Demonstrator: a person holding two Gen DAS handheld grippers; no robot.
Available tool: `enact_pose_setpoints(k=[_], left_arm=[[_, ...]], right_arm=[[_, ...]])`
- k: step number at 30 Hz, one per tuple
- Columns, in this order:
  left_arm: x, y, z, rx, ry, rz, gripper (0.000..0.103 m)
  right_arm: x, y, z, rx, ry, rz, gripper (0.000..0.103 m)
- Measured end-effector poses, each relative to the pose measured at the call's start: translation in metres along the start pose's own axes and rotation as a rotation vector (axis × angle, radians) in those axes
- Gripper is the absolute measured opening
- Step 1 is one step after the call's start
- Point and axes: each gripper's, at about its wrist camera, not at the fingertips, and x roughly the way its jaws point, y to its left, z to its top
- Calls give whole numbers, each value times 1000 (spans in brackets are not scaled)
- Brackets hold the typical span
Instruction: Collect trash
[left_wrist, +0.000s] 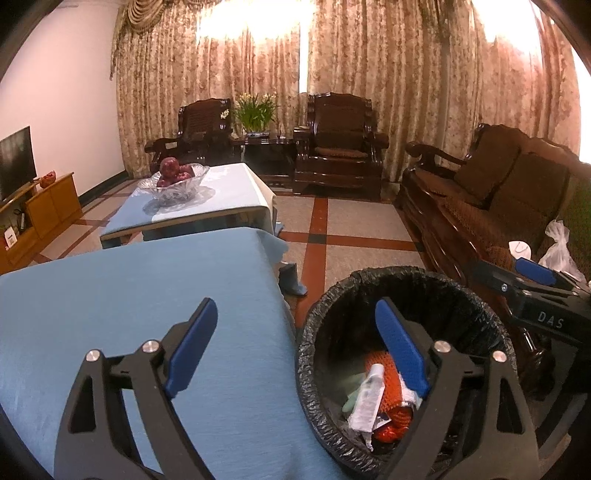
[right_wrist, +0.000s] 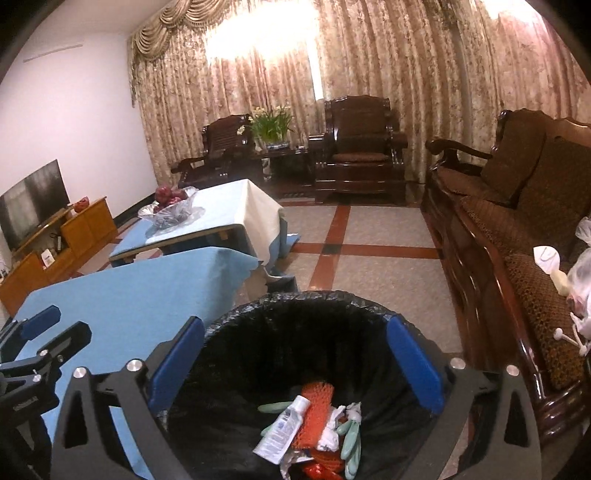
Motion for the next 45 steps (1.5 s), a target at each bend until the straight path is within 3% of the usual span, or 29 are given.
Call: enact_pose_setpoints(k=[24,45], left_arm=[[-96,46,23,-64,-78,55,98],[-139,38,19,-13,-119,69,98]], right_arm=[[-99,54,12,-111,-82,103,97],[-122,67,11,-135,-116,118,97]])
